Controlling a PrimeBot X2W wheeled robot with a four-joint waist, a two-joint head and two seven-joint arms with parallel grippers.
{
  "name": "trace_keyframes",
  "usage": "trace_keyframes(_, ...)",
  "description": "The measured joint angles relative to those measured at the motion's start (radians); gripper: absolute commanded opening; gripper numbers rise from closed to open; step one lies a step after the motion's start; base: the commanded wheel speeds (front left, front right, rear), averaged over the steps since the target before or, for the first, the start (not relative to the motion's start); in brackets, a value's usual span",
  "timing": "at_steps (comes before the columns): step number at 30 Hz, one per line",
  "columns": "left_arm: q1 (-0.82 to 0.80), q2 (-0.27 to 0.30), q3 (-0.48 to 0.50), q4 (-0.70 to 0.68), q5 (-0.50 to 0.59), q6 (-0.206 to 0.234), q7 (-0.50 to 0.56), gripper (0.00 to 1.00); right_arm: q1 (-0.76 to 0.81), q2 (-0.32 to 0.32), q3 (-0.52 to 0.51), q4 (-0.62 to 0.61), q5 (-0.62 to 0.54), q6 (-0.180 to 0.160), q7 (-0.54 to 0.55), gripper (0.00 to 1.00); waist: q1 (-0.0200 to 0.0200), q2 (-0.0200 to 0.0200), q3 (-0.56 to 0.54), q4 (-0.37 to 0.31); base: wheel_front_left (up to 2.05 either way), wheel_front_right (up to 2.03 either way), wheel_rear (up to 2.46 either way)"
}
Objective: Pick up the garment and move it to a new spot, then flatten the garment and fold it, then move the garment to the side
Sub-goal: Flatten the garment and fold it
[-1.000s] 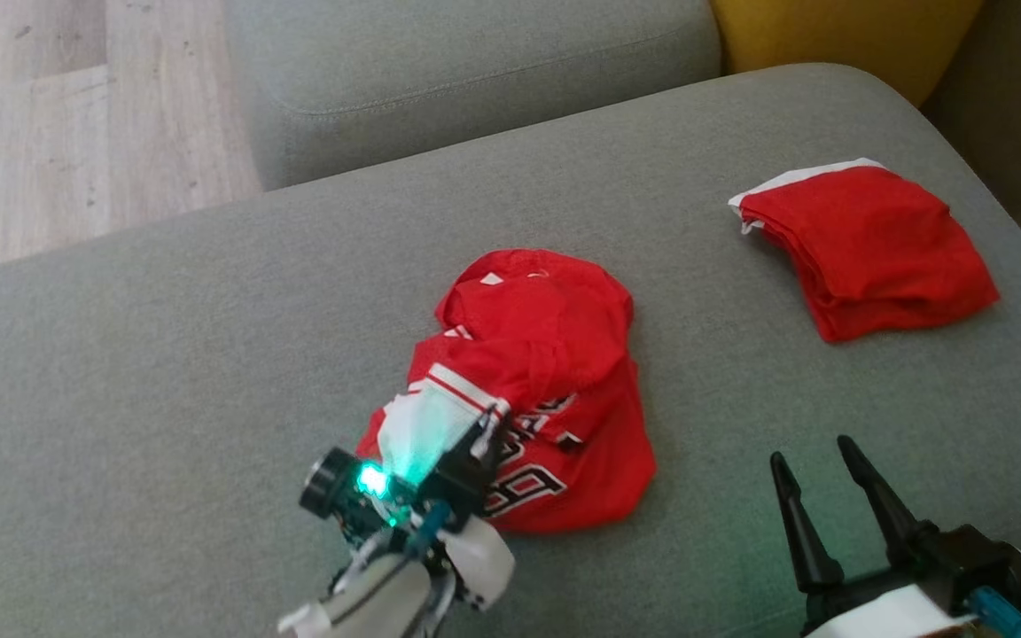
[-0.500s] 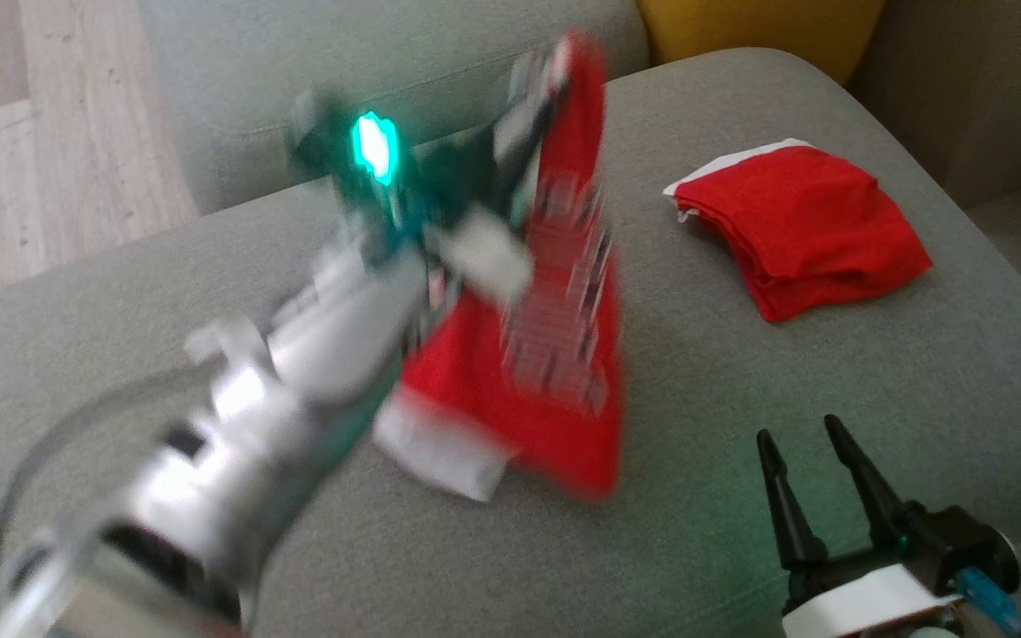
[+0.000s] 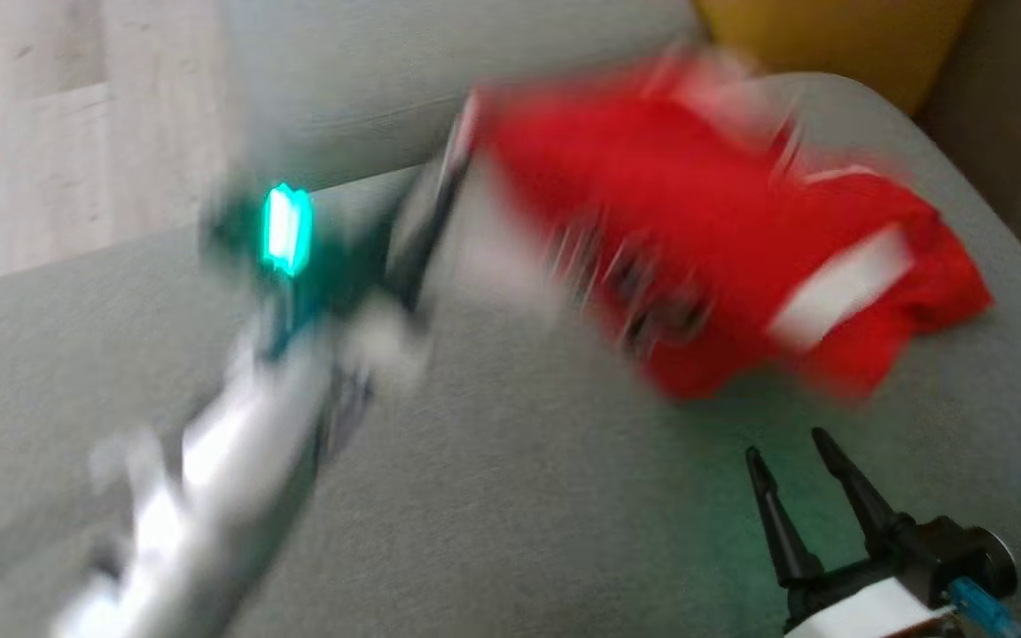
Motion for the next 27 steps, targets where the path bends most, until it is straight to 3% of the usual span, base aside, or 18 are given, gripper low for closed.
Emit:
trace_keyframes(6,0.431,0.055,0.029,0.008,-0.01,0.08,0.003,0.0,0.019,-0.011,-0.002,-0.014,0.01,0.0,0.0,1.0,-0.0001,0.0,0.002,0.078,0.0,0.0,0.0)
trace_keyframes(10,0.57,0.052,0.089,-0.037,-0.017,0.118,0.003,0.0,0.023,-0.02,-0.005,-0.021,0.017,0.0,0.0,1.0,0.0,0.0,0.001,0.121,0.0,0.0,0.0)
trace_keyframes(15,0.681,0.04,0.155,-0.1,-0.027,0.129,0.003,0.0,0.041,-0.02,-0.01,-0.025,0.017,0.0,0.0,1.0,0.0,0.0,-0.009,0.151,0.0,0.0,0.0)
trace_keyframes(16,0.708,0.034,0.17,-0.117,-0.035,0.128,0.003,0.25,0.042,-0.02,-0.01,-0.025,0.017,0.0,0.0,1.0,-0.0001,0.0,-0.012,0.155,0.0,0.0,0.0)
trace_keyframes(17,0.734,0.028,0.179,-0.131,-0.038,0.126,0.003,0.92,0.042,-0.02,-0.01,-0.025,0.017,0.0,0.0,1.0,-0.0001,0.0,-0.015,0.158,0.0,0.0,0.0)
trace_keyframes(18,0.756,0.024,0.183,-0.144,-0.038,0.119,0.003,1.0,0.042,-0.019,-0.01,-0.025,0.017,0.0,0.0,1.0,-0.0001,0.0,-0.018,0.16,0.0,0.0,0.0)
trace_keyframes(23,0.796,0.023,0.242,-0.258,-0.011,0.113,0.003,1.0,0.05,-0.015,-0.021,-0.025,0.017,0.0,0.0,1.0,-0.0001,0.0,-0.024,0.16,0.0,0.0,0.0)
trace_keyframes(27,0.732,0.058,0.269,-0.326,0.017,0.092,0.003,1.0,0.056,-0.014,-0.02,-0.02,0.017,0.0,0.0,1.0,-0.0001,0.0,-0.017,0.149,0.0,0.0,0.0)
